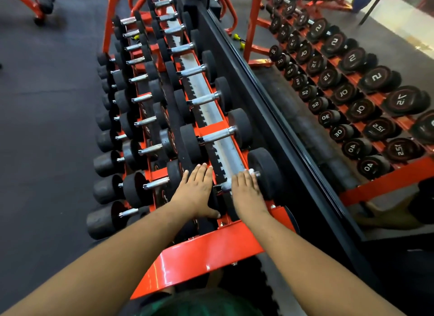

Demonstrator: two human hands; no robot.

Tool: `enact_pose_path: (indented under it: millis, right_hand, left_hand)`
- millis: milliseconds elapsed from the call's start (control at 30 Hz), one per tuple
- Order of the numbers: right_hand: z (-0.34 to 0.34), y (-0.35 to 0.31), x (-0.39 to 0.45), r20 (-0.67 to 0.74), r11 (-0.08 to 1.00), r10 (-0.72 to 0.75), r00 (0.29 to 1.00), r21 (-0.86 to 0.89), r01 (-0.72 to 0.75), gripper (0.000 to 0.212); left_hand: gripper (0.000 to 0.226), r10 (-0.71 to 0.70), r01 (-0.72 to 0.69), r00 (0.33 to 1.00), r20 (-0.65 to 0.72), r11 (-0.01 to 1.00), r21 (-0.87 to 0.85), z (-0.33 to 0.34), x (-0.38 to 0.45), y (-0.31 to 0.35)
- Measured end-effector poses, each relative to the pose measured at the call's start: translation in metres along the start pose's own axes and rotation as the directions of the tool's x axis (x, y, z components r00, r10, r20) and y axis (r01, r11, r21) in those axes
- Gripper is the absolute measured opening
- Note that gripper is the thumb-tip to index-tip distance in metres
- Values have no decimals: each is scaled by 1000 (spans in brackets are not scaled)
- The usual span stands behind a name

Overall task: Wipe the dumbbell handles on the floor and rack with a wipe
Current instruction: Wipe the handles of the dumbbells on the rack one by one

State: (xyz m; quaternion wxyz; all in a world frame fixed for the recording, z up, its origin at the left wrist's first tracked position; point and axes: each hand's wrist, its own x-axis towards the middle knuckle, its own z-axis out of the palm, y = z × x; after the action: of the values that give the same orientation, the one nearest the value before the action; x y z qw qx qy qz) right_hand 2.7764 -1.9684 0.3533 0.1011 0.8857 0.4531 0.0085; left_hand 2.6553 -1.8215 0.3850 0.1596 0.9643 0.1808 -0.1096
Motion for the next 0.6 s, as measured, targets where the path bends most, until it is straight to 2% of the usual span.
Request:
enact_pose_path:
  millis: [67,133,167,233,300,333,400,500,600]
  right_hand:
    - [2,-17,5,-39,989,-144,989,29,145,49]
    - [6,-11,-2,-115,959,-279,953,14,282,55]
    - [8,-1,-7,-121,960,-274,954,17,278,62]
    - [7,16,-13,-86,989,-139,987,33,142,74]
    - [8,16,-14,-49,998,-10,999,56,13,73]
    - [7,10,-12,-42,998,2,999,66,1,71]
    - [8,-9,-8,-42,993,-56,998,102,60,70]
    - [11,-24,-14,-50,948,-178,983,260,185,71]
    - [26,-15,-36,-89,870,-180,980,450,201,64]
  left_hand:
    - [145,7,-7,1000,-4,1000,-3,0,0,0]
    - [145,11,-11,1000,-1,1000,-8,0,0,0]
    - [144,11,-11,1000,4,1000,-7,0,0,0]
    - [145,7,-7,1000,5,1000,6,0,-1,0]
    - [145,8,-8,1000,20,1000,9,0,-1,0]
    - [144,9,-10,1000,23,1000,11,-1,0,0]
    - [143,14,-14,999,29,1000,11,-3,-1,0]
    - [143,23,-23,1000,16,1000,0,-4,-2,0]
    - [144,20,-20,1000,1,1000,-9,-4,-2,1]
